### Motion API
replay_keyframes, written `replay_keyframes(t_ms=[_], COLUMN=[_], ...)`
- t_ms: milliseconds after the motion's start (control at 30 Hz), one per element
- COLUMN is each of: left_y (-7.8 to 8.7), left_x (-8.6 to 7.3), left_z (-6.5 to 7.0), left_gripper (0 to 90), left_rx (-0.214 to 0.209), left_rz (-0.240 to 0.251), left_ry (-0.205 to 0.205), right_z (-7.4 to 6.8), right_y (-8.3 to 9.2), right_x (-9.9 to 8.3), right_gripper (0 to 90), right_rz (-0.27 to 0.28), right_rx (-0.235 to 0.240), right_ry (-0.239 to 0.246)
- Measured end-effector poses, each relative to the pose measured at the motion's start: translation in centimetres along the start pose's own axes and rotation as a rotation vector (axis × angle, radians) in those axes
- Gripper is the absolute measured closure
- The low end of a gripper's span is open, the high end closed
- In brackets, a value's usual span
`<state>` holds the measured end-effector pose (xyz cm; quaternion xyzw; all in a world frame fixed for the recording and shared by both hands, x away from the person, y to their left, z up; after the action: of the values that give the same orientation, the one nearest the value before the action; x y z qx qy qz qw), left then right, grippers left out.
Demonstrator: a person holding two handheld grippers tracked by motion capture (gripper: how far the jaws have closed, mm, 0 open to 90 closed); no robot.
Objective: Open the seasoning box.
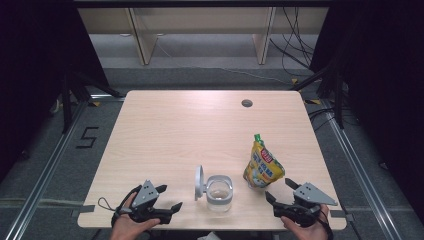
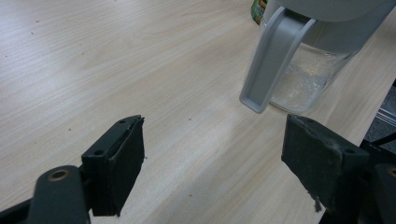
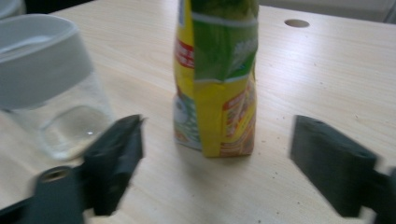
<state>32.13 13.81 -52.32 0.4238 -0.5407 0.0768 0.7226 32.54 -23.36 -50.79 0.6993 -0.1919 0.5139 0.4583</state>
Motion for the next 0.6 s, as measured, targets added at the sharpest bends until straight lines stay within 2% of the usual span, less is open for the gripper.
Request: replay_keyframes(t_ms=[33, 67, 100, 133, 200, 333, 367, 400, 433, 467, 533, 567, 600], left_y=[0.0, 0.0, -0.1, -0.1, 0.0, -0.1, -0.1, -0.1, -0.2, -0.2, -0.2, -0.2, -0.2], left_x=[0.0, 0.0, 0.0, 0.0, 0.0, 0.0, -0.1, -0.1, -0.1, -0.1, -0.1, -0.1, 0.0], left_z=[0.0, 0.0, 0.1, 0.1, 0.0, 0.0, 0.2, 0.0, 0.0, 0.0, -0.1, -0.1, -0.1], left_gripper=[20.6, 20.6, 20.6, 20.7, 20.7, 20.9, 20.9, 21.0, 21.0, 21.0, 21.1, 21.1, 21.1], left_rx=[0.000, 0.001, 0.000, 0.001, 0.010, 0.007, 0.006, 0.005, 0.004, 0.004, 0.009, 0.009, 0.009], left_rz=[0.001, 0.001, 0.009, 0.009, -0.006, 0.005, 0.005, -0.001, 0.003, 0.004, -0.007, -0.007, -0.004], left_ry=[0.001, -0.001, 0.014, 0.013, 0.003, 0.015, 0.042, 0.012, 0.016, 0.019, 0.009, 0.011, 0.013], right_z=[-0.1, -0.5, -0.4, 0.0, 0.2, 0.5, 0.4, 0.3, 0.2, 0.0, 0.0, -0.1, -0.3], right_y=[-0.2, -0.2, -0.4, -0.7, -1.0, -1.8, -2.0, -2.3, -2.5, -2.6, -3.0, -3.2, -3.5], right_x=[0.0, -0.1, -0.1, 0.1, 0.3, 0.5, 0.6, 0.6, 0.6, 0.6, 0.7, 0.8, 0.8], right_gripper=[15.8, 15.4, 15.3, 15.4, 15.4, 15.4, 15.6, 15.5, 15.5, 15.5, 15.6, 15.6, 16.0], right_rz=[0.004, 0.004, 0.007, 0.025, 0.046, 0.066, 0.068, 0.071, 0.074, 0.061, 0.070, 0.069, 0.080], right_rx=[0.029, 0.026, 0.010, 0.007, -0.001, 0.001, 0.003, 0.004, -0.002, 0.004, -0.008, 0.001, 0.000], right_ry=[0.005, -0.028, -0.018, 0.033, -0.011, 0.001, -0.008, -0.006, 0.004, -0.014, -0.001, -0.008, -0.038])
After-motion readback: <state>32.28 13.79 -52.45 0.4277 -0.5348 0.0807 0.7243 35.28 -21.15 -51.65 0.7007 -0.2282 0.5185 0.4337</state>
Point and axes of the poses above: each handheld gripper's, and its own axes: y roughly backward along the jaws, x roughly out of its top, z roughly to its right, the point moved 6 cm from there along -y, roughly forward along the jaws, and after that the axes turned 1 degree about x, right-handed, at the moved point
